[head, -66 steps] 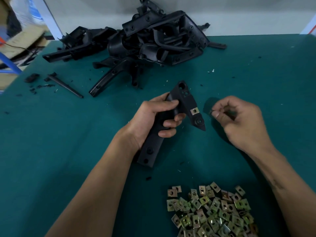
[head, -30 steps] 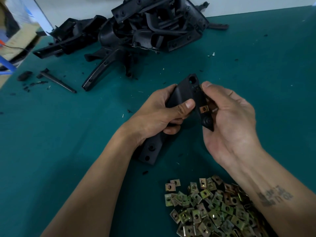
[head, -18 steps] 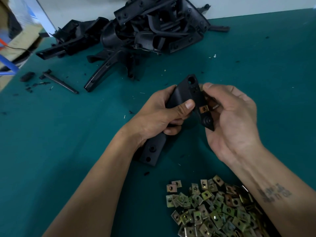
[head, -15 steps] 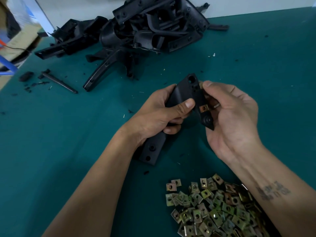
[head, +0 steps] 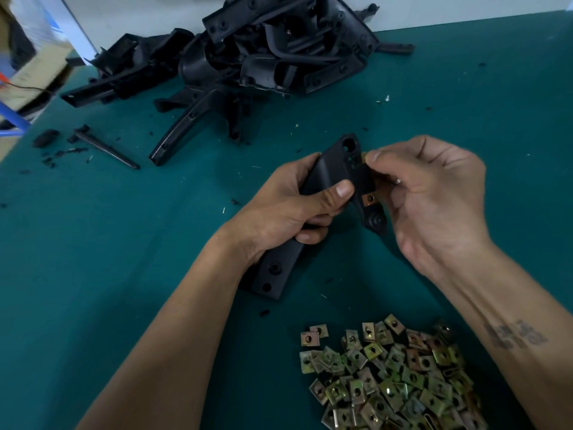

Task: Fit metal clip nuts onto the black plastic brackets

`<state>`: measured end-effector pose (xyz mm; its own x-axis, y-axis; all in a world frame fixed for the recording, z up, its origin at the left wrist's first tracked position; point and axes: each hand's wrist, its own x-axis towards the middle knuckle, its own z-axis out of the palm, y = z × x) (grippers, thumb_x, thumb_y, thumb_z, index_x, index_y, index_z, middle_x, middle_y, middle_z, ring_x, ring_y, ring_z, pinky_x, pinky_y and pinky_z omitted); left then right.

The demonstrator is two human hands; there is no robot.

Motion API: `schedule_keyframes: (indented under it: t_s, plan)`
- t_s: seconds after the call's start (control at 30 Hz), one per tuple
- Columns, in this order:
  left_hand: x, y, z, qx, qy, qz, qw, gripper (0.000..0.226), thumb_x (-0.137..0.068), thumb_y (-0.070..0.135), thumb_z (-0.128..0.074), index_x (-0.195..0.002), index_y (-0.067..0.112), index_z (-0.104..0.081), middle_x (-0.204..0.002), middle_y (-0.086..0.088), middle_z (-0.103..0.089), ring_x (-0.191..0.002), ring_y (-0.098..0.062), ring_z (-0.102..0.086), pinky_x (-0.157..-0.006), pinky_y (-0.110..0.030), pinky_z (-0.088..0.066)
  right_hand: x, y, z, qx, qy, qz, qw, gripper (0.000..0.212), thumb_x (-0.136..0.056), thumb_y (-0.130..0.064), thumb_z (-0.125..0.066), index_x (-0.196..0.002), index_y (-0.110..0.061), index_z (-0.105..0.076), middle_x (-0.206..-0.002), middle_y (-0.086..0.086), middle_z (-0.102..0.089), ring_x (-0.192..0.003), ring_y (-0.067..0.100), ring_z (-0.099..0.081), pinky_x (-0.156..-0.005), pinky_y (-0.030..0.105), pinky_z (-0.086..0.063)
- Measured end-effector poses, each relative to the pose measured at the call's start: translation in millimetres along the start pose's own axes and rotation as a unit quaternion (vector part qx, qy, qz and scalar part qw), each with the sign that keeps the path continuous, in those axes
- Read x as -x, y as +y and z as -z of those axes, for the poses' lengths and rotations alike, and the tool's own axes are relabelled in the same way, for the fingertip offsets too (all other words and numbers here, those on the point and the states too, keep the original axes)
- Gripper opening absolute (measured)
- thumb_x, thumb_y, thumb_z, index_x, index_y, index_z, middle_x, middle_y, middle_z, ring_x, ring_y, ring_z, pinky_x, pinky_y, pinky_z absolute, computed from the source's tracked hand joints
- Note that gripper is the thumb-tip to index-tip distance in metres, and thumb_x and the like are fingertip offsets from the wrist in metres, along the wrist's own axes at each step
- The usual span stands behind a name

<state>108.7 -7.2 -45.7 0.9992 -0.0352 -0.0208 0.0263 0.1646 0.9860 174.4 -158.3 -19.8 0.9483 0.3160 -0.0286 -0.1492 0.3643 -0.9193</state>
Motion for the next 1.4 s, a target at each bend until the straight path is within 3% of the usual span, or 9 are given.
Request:
schedule_keyframes:
  t_s: [0.23,0.33,0.43,0.67,0.8,1.0,1.1,1.23,1.4]
  plan:
    - [0,-1,1,0.006,0.002,-0.006,1.0,0.007,-0.102,0.012,-0.055,-0.104,0.007,-0.05,-0.068,-0.002,-0.038,-0.053,-0.011,-0.024,-0.038,-0.017,-0.029,7,4,-4,-0.03,-0.02,-0.007,0.999,0.025,-0.089,0.005,-0.068,-0.067,-0.005,-0.06,-0.068,0.012,-0.067,-0.063,0.022,-0.064,-0.06,0.034,-0.054]
    - [0,-3,3,0.015,0.001,-0.016,1.0,0.007,-0.102,0.012,-0.052,-0.107,0.007,-0.05,-0.066,0.001,-0.042,-0.05,-0.009,-0.025,-0.037,-0.016,-0.029,11,2,-3,-0.039,-0.062,-0.02,0.997,0.02,-0.096,-0.012,-0.059,-0.078,-0.004,-0.064,-0.075,0.007,-0.067,-0.069,0.017,-0.063,-0.059,0.031,-0.05]
    - [0,-3,4,0.018,0.002,-0.009,1.0,0.012,-0.1,0.014,-0.052,-0.109,0.006,-0.05,-0.066,-0.001,-0.042,-0.049,-0.008,-0.026,-0.038,-0.016,-0.03,8,-5,3,0.006,-0.113,-0.051,0.992,0.027,-0.094,-0.029,-0.051,-0.085,-0.007,-0.065,-0.093,0.014,-0.068,-0.084,0.02,-0.064,-0.068,0.031,-0.052]
    - [0,-1,2,0.006,-0.011,0.006,1.0,0.012,-0.1,0.014,-0.052,-0.108,0.006,-0.048,-0.065,0.0,-0.04,-0.048,-0.007,-0.028,-0.038,-0.016,-0.029,7,0,-2,0.014,-0.082,-0.018,0.996,0.022,-0.097,-0.01,-0.055,-0.075,-0.007,-0.06,-0.078,0.011,-0.06,-0.078,0.023,-0.059,-0.075,0.045,-0.043]
    - [1,1,1,-0.007,-0.03,0.011,0.999,0.012,-0.1,0.012,-0.051,-0.109,0.005,-0.048,-0.064,0.001,-0.038,-0.048,-0.008,-0.027,-0.039,-0.016,-0.028,4,2,-2,0.021,-0.081,-0.014,0.996,0.017,-0.085,-0.019,-0.062,-0.071,-0.011,-0.055,-0.071,0.007,-0.057,-0.07,0.021,-0.055,-0.065,0.038,-0.044]
    - [2,2,-1,-0.014,-0.035,0.007,0.999,0.006,-0.102,0.008,-0.048,-0.107,0.004,-0.047,-0.065,-0.003,-0.035,-0.048,-0.007,-0.026,-0.038,-0.016,-0.026,7,8,-4,0.013,-0.1,-0.004,0.995,0.024,-0.09,-0.019,-0.062,-0.072,-0.015,-0.046,-0.06,-0.005,-0.056,-0.053,0.009,-0.057,-0.046,0.027,-0.043]
    - [2,3,-1,-0.013,-0.041,0.009,0.999,0.003,-0.101,0.009,-0.049,-0.103,0.006,-0.048,-0.067,-0.004,-0.035,-0.048,-0.007,-0.027,-0.038,-0.016,-0.027,7,8,-4,0.018,-0.113,-0.01,0.993,0.025,-0.09,-0.022,-0.062,-0.074,-0.015,-0.045,-0.062,-0.004,-0.057,-0.054,0.01,-0.057,-0.046,0.026,-0.045]
    - [2,1,0,0.001,-0.04,0.019,0.999,0.013,-0.098,0.015,-0.052,-0.106,0.005,-0.049,-0.067,-0.004,-0.037,-0.049,-0.009,-0.025,-0.038,-0.016,-0.029,5,7,1,-0.02,-0.148,-0.046,0.988,0.019,-0.101,-0.018,-0.057,-0.086,-0.008,-0.05,-0.076,0.009,-0.061,-0.068,0.02,-0.06,-0.056,0.034,-0.053]
    - [1,0,0,0.015,-0.008,0.011,1.0,0.012,-0.098,0.015,-0.055,-0.104,0.007,-0.049,-0.068,-0.005,-0.037,-0.051,-0.01,-0.024,-0.037,-0.016,-0.028,0,5,5,0.044,-0.115,-0.031,0.992,0.012,-0.093,-0.006,-0.066,-0.082,-0.007,-0.061,-0.075,0.01,-0.063,-0.058,0.016,-0.06,-0.045,0.025,-0.047]
